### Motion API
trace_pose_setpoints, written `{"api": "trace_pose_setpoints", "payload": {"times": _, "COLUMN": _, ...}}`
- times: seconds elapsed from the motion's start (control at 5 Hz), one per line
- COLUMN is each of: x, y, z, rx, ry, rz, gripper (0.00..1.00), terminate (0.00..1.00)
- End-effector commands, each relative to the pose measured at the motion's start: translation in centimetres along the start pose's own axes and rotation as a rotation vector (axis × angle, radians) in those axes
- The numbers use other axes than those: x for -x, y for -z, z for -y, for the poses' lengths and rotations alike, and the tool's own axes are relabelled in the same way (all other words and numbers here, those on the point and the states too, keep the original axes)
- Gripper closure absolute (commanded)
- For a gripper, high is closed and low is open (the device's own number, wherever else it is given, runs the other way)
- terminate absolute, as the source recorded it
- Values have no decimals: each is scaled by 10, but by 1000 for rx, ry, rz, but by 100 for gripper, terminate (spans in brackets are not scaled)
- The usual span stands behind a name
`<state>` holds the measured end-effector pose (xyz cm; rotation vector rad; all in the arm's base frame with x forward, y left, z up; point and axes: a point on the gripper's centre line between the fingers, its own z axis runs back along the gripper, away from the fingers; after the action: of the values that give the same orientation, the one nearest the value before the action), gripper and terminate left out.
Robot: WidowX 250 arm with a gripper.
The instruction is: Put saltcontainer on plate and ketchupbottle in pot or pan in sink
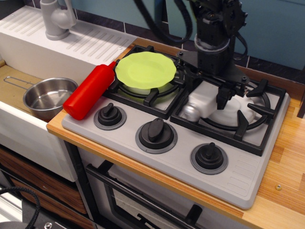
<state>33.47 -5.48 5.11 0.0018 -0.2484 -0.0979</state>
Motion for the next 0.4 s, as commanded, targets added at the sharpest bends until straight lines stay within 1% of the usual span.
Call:
{"api": "trace_pose_setpoints", "payload": {"times": 0.0, "x": -23, "y": -46, "z": 2, "rx": 34, "ry": -38, "rz": -46, "gripper": 100, "terminate": 0}}
{"api": "trace_pose_setpoints", "payload": {"times": 0.2, "x": -24, "y": -69, "z": 4, "rx": 13, "ry": -36, "rz": -63, "gripper": 100, "terminate": 0}}
